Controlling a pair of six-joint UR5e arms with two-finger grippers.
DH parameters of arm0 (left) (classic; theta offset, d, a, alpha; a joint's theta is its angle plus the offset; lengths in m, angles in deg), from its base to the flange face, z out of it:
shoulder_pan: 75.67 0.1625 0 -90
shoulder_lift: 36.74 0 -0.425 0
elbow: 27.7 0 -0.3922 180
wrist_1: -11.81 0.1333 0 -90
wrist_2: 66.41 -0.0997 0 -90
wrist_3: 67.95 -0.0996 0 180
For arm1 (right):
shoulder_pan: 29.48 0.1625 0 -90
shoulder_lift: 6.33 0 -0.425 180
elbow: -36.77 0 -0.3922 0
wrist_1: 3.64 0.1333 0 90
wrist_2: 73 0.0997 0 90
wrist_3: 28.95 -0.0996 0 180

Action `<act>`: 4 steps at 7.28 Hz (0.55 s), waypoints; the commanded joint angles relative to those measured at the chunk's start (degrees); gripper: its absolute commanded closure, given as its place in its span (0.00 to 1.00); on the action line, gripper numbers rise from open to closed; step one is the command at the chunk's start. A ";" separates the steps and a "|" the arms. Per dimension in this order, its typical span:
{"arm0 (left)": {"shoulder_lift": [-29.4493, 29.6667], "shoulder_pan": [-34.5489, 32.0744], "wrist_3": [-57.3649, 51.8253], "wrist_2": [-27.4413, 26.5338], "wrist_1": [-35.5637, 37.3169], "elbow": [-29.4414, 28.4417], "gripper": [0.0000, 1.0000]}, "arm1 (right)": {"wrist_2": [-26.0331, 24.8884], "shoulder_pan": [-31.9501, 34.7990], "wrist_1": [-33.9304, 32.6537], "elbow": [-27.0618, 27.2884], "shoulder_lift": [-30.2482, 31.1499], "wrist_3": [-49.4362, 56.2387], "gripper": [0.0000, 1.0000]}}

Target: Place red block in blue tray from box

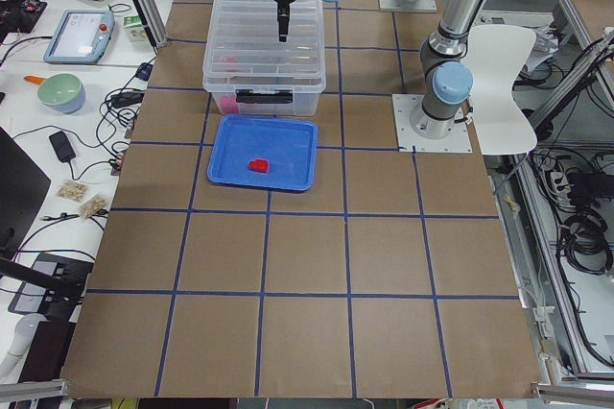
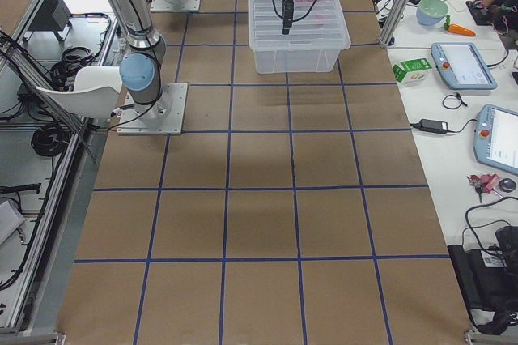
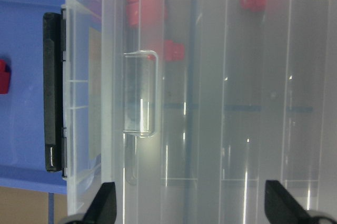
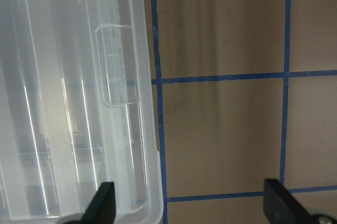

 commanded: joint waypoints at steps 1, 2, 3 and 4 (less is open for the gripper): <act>0.50 -0.17 0.72 -0.33 -9.11 -5.92 0.00 | 1.31 3.02 0.36 0.95 0.60 -0.44 0.00; 1.55 0.00 2.02 -0.42 -13.26 -9.18 0.00 | 2.09 3.21 0.44 1.13 1.55 -0.26 0.00; 1.56 -0.09 5.08 0.10 -13.65 -9.22 0.00 | 3.14 2.86 0.36 1.31 1.91 0.35 0.00; 1.56 -0.09 4.94 0.19 -13.22 -8.96 0.00 | 3.58 2.16 0.36 1.31 2.26 0.79 0.00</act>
